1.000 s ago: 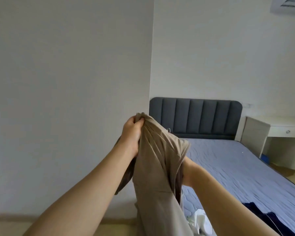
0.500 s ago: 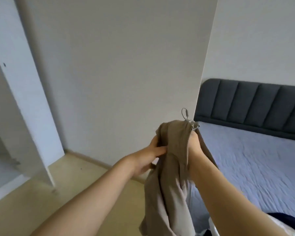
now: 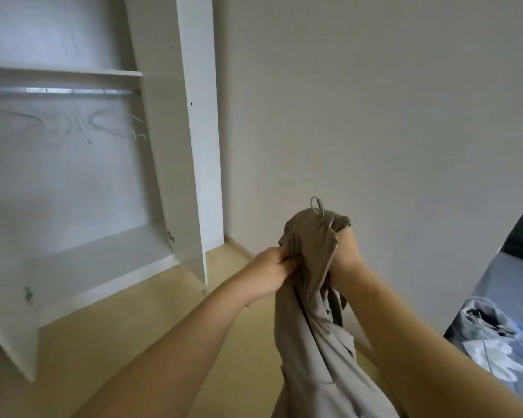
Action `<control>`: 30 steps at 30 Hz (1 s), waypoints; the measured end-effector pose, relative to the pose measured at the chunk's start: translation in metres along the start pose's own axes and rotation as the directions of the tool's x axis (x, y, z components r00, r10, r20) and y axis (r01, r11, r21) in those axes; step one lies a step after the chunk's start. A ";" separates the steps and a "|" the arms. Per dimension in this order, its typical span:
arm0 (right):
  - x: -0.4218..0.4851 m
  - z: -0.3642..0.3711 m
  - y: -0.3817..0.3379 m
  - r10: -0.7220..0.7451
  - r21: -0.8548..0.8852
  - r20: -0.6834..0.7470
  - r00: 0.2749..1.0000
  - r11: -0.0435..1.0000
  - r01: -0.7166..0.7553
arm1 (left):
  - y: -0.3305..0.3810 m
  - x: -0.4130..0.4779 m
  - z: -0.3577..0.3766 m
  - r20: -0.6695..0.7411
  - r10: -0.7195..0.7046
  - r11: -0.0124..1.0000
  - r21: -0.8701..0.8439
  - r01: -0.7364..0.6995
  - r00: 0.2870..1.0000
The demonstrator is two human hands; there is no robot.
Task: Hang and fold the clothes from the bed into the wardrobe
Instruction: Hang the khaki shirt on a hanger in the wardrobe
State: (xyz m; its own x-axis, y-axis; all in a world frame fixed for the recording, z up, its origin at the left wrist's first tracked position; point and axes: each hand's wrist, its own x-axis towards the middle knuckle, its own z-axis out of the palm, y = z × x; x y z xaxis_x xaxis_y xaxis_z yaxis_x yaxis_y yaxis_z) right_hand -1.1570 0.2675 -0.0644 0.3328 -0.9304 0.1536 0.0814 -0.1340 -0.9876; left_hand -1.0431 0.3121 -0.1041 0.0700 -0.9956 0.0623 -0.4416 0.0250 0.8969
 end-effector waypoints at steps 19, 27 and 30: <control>0.120 0.286 0.004 0.031 0.224 0.141 0.990 0.973 -0.062 | -0.123 -0.046 -0.366 -0.569 -0.288 0.864 -0.501 -0.047 0.771; 0.161 0.375 0.032 0.224 0.138 0.457 0.861 0.938 -0.318 | -0.168 -0.047 -0.436 -0.746 -0.438 0.796 -0.581 -0.169 0.501; 0.177 0.410 0.044 0.265 0.137 0.515 0.815 0.913 -0.383 | -0.175 -0.030 -0.447 -0.713 -0.503 0.703 -0.666 -0.249 0.489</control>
State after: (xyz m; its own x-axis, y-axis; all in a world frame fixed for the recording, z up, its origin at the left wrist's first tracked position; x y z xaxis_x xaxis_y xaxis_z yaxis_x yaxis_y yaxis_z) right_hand -0.7088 0.2367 -0.0680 0.7766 -0.6184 -0.1203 0.0754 0.2808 -0.9568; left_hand -0.5688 0.3783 -0.0670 0.8937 -0.4354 -0.1081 0.2682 0.3253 0.9068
